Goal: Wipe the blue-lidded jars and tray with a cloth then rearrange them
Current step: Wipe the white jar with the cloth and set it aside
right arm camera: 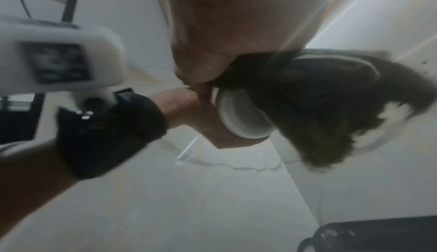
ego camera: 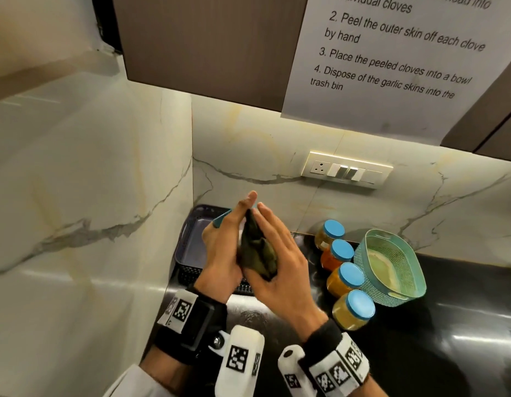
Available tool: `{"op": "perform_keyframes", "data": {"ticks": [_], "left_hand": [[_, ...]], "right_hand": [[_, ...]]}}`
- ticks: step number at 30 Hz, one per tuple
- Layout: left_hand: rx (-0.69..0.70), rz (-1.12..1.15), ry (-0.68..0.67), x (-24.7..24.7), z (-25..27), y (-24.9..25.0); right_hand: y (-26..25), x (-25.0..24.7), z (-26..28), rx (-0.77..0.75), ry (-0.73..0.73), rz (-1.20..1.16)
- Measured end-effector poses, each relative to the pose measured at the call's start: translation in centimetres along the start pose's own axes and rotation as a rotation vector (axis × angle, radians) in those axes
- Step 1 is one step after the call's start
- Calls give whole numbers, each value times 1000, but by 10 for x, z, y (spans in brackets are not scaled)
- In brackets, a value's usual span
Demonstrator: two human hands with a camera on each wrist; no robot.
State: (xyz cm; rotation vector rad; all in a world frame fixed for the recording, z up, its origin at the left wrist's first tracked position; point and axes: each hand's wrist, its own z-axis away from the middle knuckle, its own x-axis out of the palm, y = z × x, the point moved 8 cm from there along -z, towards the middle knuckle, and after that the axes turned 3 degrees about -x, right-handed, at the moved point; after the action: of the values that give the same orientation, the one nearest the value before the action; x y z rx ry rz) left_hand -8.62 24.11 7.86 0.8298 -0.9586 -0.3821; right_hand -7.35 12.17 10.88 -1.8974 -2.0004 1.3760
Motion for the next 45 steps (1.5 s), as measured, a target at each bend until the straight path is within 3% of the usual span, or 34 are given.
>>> {"op": "perform_keyframes", "data": {"ticks": [4, 9, 11, 13, 17, 19, 20, 23, 25, 27, 29, 31, 33, 35, 37, 39, 43, 45], "left_hand": [[-29, -170, -70, -2, 1, -9], [-90, -199, -258, 20, -4, -7], [-73, -173, -227, 25, -8, -9], [-41, -135, -218, 27, -11, -9], [40, -24, -296, 25, -3, -4], [37, -34, -253, 23, -2, -4], [41, -64, -219, 23, -1, -5], [74, -130, -178, 27, 9, -4], [86, -108, -162, 27, 10, 0], [86, -90, -174, 26, 6, 4], [70, -70, -179, 23, -1, 5], [29, -9, -175, 19, -4, 1], [38, -15, -151, 16, -2, -1], [47, -71, -132, 17, 6, -5], [55, -56, -116, 18, 9, -8], [63, -49, -112, 17, 5, -2], [27, 13, -166, 17, -2, 5], [17, 28, -147, 13, -2, 2]], "right_hand": [[33, -26, -12, 386, -11, -440], [41, -28, -6, 567, -73, -885], [34, -22, -5, 523, -68, -835], [18, -26, -7, 420, 0, -643], [-18, -34, -3, 47, 164, -224], [-12, -33, -6, 36, 123, -226], [-4, -32, -11, 124, 83, -315], [23, -26, -15, 577, 60, -714], [26, -25, -14, 668, 101, -710], [12, -24, -10, 540, 160, -601], [-4, -19, 2, 320, 181, -479], [-15, -15, 10, 141, 136, -283], [-6, -16, 1, 208, 107, -357], [16, -20, -13, 506, 122, -595], [25, -24, -22, 632, 76, -626], [12, -23, -18, 548, 103, -521], [-21, -7, 12, 102, 78, -174], [-16, -5, 6, 92, 39, -187]]}}
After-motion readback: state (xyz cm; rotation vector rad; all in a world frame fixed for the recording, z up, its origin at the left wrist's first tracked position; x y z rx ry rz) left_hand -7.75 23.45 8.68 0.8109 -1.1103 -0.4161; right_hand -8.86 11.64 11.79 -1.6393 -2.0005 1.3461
